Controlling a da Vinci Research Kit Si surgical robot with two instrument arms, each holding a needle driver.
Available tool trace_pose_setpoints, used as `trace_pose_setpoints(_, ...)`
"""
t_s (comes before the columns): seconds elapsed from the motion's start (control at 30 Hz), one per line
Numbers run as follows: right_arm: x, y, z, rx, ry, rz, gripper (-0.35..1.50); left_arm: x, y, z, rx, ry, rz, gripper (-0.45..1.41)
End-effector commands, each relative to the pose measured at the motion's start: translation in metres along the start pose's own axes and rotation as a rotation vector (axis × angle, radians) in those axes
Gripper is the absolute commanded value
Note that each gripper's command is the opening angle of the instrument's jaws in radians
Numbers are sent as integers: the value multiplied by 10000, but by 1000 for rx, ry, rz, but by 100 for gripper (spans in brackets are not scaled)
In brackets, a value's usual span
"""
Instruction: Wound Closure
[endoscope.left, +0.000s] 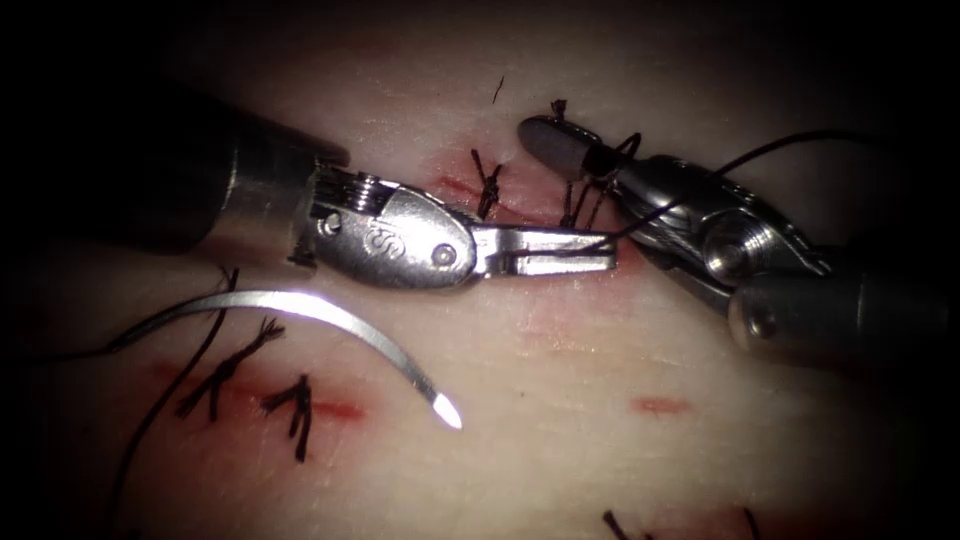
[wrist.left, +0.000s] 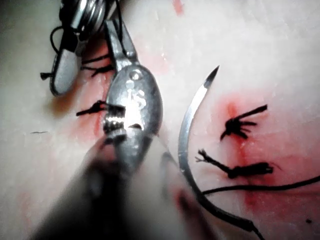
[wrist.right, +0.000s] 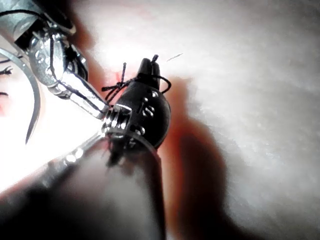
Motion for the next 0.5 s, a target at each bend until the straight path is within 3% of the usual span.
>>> trace_pose_setpoints(0.03,3,-5,8,-2,13,-15,-35,-5,1,5,0,1,1,-45)
trace_pose_setpoints(0.23,3,-3,-3,-13,34,-39,-35,-2,-1,-8,4,-3,-4,-45)
trace_pose_setpoints(0.5,-14,-13,-28,103,44,-131,-35,13,-43,-40,42,-30,-42,-45)
